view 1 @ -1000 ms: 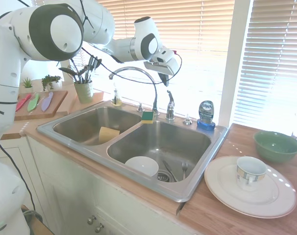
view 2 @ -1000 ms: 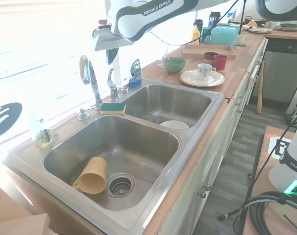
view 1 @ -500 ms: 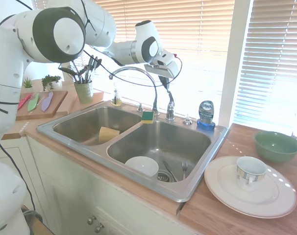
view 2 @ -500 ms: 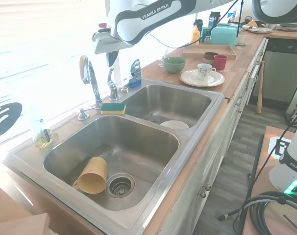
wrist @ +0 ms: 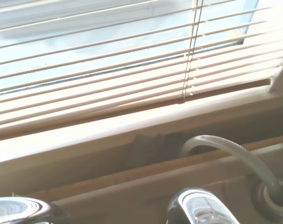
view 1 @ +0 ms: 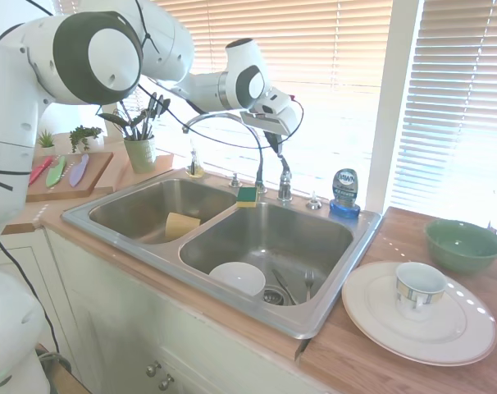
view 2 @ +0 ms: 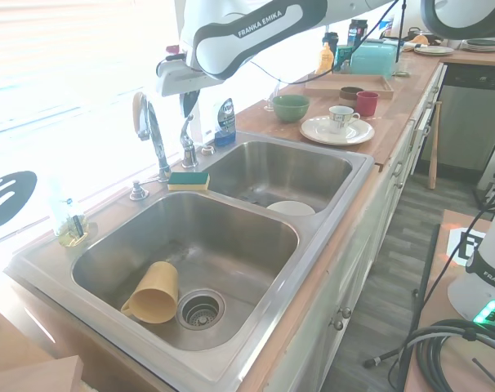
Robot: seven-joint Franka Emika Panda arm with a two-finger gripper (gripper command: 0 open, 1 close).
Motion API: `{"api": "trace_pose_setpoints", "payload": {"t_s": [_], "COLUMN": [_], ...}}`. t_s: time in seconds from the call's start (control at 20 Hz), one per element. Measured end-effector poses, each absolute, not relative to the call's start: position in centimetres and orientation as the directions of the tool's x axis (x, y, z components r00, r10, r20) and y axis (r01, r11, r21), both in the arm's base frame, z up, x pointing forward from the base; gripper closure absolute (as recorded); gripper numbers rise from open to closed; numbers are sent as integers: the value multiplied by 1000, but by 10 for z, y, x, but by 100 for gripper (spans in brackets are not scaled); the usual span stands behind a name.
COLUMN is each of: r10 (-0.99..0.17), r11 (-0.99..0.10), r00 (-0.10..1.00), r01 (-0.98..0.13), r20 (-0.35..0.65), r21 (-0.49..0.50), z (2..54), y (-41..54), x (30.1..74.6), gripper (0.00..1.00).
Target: Turn off the faucet
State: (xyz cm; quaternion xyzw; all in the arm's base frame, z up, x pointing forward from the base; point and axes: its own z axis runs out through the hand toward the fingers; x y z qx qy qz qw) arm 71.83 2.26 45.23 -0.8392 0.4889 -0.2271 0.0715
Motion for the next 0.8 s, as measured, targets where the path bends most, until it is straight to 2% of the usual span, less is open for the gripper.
{"api": "trace_pose_setpoints", "payload": {"t_s": [0.35, 0.65, 0.8], "r10": [-850, -848, -848], "r11": [-518, -521, -521], "r00": [439, 470, 472], "r01": [-798, -824, -827], "r20": [291, 246, 240], "r21": [-307, -222, -213], "z": [448, 433, 431], "y": [31, 45, 45], "x": [700, 687, 683], "gripper": [100, 100, 100]}}
